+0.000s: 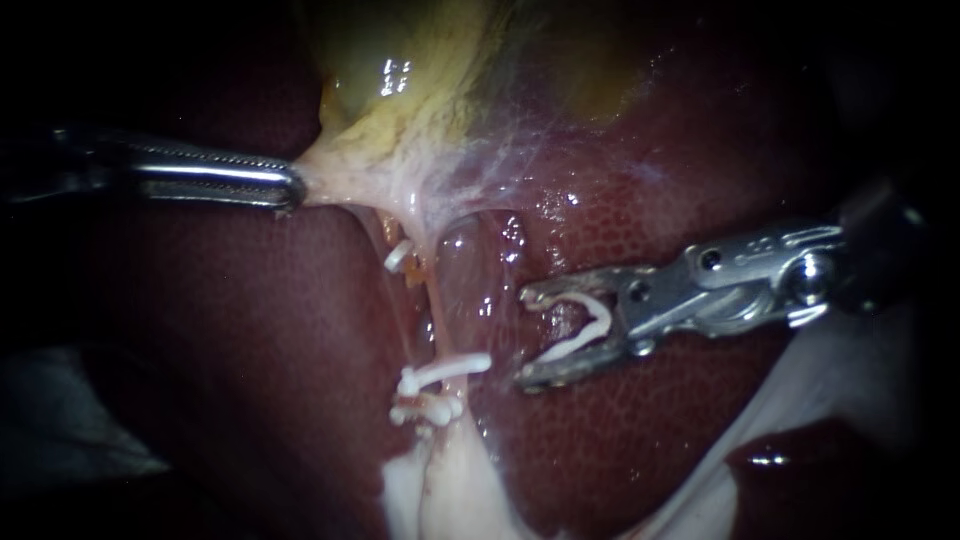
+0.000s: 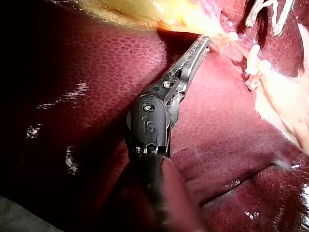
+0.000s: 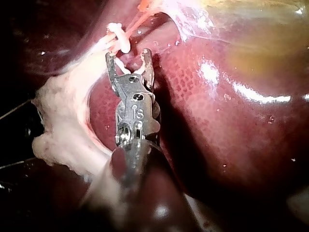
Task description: Clipping second clip right tube
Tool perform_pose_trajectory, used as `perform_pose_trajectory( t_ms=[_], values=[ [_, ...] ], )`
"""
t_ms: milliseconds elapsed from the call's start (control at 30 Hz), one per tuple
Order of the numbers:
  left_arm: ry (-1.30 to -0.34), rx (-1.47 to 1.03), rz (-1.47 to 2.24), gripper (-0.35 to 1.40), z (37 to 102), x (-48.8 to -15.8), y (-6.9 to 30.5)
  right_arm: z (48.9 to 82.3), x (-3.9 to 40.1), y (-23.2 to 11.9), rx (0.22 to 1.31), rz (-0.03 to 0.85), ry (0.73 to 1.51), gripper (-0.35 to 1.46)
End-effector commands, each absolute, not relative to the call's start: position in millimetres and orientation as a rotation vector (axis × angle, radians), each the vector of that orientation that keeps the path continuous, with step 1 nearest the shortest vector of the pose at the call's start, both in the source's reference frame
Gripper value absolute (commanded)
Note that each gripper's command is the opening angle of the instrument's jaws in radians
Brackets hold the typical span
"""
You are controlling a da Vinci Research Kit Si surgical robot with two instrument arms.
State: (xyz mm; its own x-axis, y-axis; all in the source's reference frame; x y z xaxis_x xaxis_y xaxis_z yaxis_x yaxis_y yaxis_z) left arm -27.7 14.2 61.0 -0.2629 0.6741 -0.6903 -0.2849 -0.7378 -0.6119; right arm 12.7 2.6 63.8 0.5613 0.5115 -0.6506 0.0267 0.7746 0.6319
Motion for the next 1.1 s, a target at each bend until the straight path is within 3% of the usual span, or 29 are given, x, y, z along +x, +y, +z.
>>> perform_pose_trajectory(
  t_ms=[33, 300, 633, 867, 1100],
  values=[
    [-0.491, -1.377, 2.04, -0.35, 61.0, -27.7, 14.1, 64.5, 13.3, 2.5, 0.654, 0.327, 0.947, 0.46],
    [-0.489, -1.377, 2.04, -0.35, 61.0, -27.9, 14.1, 67.7, 16.4, 2.1, 0.756, 0.421, 0.965, 0.46],
    [-0.488, -1.376, 2.04, -0.35, 61.1, -28.1, 14.0, 69.6, 19.3, 0.9, 0.832, 0.464, 1.045, 0.49],
    [-0.487, -1.376, 2.04, -0.35, 61.1, -28.1, 14.0, 68.3, 19.4, 0.7, 0.957, 0.501, 1.149, 0.49],
    [-0.487, -1.376, 2.04, -0.35, 61.1, -28.1, 14.0, 66.5, 19.6, 0.2, 1.016, 0.472, 1.175, 0.46]
  ],
)
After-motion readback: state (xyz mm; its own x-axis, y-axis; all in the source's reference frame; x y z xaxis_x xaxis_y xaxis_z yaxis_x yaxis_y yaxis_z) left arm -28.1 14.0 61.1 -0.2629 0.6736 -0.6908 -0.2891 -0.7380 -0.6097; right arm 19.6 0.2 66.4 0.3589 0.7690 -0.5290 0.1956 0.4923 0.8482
